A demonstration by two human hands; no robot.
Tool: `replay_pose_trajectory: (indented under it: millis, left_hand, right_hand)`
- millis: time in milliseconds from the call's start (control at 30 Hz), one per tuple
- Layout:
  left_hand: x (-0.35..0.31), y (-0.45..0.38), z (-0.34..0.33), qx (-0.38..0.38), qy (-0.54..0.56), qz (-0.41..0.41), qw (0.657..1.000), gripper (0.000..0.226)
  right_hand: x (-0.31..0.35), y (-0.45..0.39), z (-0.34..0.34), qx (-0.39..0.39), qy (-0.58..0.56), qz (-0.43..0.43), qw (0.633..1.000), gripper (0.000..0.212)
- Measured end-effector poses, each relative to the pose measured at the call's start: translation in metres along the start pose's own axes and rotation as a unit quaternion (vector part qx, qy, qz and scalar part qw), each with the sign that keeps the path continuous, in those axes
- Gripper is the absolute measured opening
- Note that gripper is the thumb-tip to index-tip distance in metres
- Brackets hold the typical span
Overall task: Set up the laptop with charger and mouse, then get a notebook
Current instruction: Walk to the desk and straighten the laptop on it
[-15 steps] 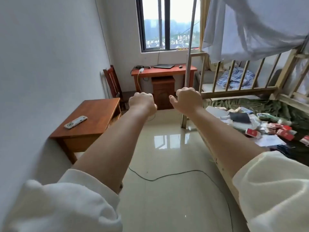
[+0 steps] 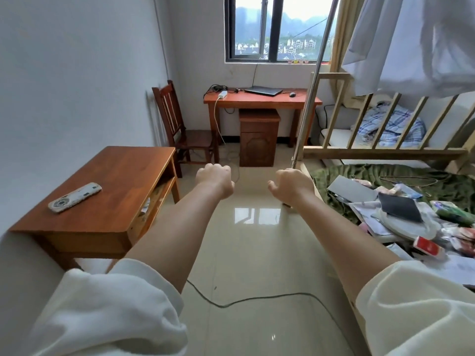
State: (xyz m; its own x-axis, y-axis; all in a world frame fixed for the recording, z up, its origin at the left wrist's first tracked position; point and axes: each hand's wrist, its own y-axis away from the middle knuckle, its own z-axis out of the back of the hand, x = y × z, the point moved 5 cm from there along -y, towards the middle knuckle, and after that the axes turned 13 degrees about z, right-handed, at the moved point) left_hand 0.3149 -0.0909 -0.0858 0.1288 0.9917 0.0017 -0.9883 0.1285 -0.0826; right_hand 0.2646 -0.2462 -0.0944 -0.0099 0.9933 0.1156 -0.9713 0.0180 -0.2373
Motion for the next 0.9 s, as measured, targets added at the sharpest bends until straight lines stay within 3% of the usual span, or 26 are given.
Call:
replay_pose_trajectory:
  millis: [300,667,900]
  left_hand:
    - [-0.072,-0.198,-0.047,0.091,-0.001,-0.018,0.996,0.036]
    - [-0.17,-0.493,-0.088,0.109,0.033,0.018,0.993,0.039]
    - [-0.202,-0.662,-0.107,0.108,0.073,0.035,0.991,0.044]
  right_hand:
    - [-0.089,-0.173,-0.067,0.055,-0.035,-0.042,0.997,0.031]
    - [-0.244,-0.458,-0.12,0.032,-0.048,-0.033,0.998,0.031]
    - [-0.296,-0.62,-0.162,0.032,-0.084,-0.015,0.996,0.031]
